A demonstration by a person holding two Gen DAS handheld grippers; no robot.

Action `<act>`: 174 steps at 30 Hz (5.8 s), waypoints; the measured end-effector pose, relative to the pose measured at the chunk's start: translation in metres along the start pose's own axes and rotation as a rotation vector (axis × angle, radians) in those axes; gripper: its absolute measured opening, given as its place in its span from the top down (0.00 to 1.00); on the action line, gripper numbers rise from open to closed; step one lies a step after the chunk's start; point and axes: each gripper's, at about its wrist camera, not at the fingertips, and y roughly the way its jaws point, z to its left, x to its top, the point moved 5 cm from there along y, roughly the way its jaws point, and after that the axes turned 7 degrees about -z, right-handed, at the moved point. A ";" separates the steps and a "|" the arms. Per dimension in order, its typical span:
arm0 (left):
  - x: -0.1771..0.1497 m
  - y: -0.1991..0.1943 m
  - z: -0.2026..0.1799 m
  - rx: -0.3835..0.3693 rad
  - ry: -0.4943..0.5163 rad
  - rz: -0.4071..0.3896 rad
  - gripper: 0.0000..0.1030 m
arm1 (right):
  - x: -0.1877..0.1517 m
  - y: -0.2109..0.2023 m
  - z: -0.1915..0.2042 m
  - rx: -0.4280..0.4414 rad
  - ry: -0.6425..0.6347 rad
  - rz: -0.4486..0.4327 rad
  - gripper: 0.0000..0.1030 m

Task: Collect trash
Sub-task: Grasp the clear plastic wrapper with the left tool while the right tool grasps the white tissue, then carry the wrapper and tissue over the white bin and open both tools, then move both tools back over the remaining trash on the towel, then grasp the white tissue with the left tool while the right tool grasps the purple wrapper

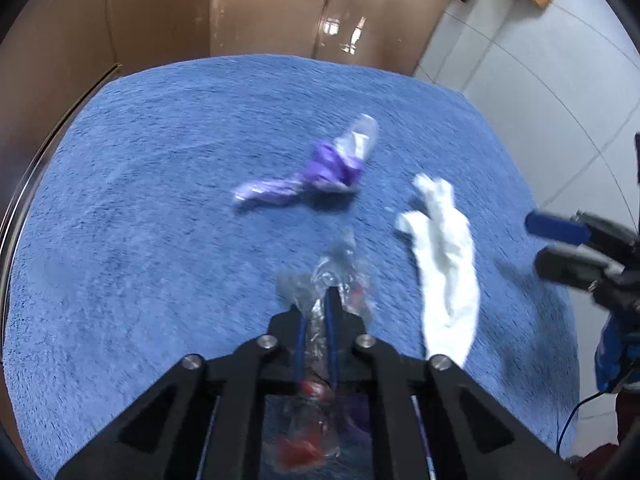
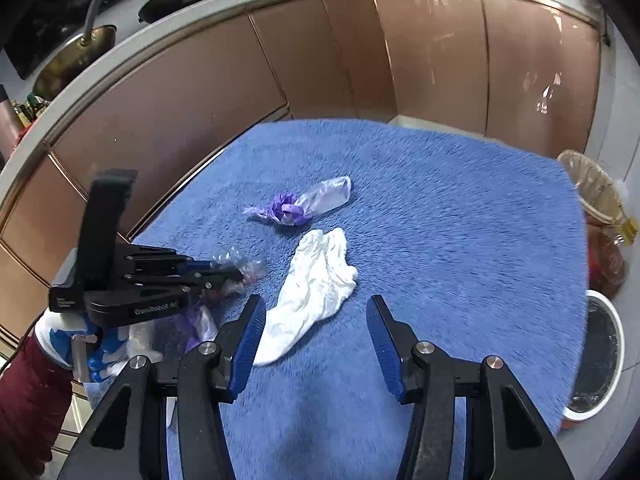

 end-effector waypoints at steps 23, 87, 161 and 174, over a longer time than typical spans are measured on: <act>0.010 -0.083 0.057 0.042 -0.208 -0.200 0.96 | -0.012 0.032 0.005 -0.045 -0.030 0.062 0.87; 0.135 0.233 -0.435 -0.231 0.145 0.072 0.68 | -0.100 -0.112 -0.390 -0.567 0.441 -0.123 0.78; -0.093 -0.118 -0.056 0.179 0.000 -0.334 0.40 | 0.027 -0.110 -0.010 -0.102 0.023 -0.243 0.39; -0.104 -0.075 -0.045 0.075 -0.042 -0.257 0.71 | 0.032 0.026 -0.005 -0.004 -0.022 -0.054 0.39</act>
